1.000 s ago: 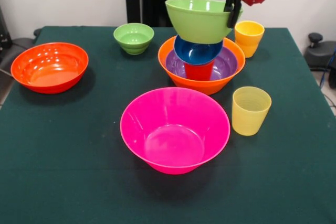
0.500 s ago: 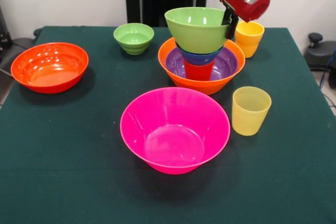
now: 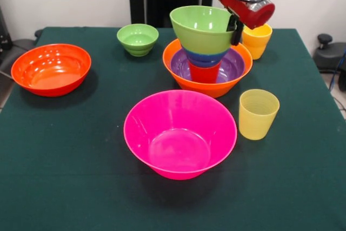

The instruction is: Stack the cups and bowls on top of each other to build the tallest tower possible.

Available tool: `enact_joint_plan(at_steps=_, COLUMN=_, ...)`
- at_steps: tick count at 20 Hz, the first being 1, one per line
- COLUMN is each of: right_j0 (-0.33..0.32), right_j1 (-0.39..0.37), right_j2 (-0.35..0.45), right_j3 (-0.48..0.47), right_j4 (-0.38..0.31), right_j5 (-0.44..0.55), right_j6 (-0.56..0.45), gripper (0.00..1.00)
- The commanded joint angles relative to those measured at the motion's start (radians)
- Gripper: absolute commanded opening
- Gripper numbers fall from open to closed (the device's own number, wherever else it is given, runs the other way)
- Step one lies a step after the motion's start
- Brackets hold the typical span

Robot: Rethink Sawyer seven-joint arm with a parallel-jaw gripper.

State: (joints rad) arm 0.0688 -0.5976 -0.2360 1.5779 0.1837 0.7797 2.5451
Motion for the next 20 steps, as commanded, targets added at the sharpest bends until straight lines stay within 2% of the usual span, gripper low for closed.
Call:
enact_joint_plan(at_steps=1, right_j0=-0.024, right_j1=0.055, right_j2=0.13, right_j3=0.054, right_j4=-0.089, right_j5=-0.063, right_j6=-0.1, gripper=0.0)
enact_joint_plan(at_steps=7, right_j0=-0.02, right_j1=0.06, right_j2=0.125, right_j3=0.054, right_j4=-0.091, right_j5=-0.098, right_j6=-0.077, gripper=0.0)
enact_joint_plan(at_steps=8, right_j0=-0.02, right_j1=0.06, right_j2=0.127, right_j3=0.054, right_j4=-0.093, right_j5=-0.102, right_j6=-0.081, gripper=1.0)
enact_joint_plan(at_steps=12, right_j0=-0.024, right_j1=0.05, right_j2=0.135, right_j3=0.07, right_j4=-0.067, right_j5=-0.099, right_j6=-0.059, gripper=1.0)
enact_joint_plan(at_steps=20, right_j0=-0.029, right_j1=0.044, right_j2=0.143, right_j3=0.073, right_j4=-0.066, right_j5=-0.09, right_j6=-0.069, gripper=1.0)
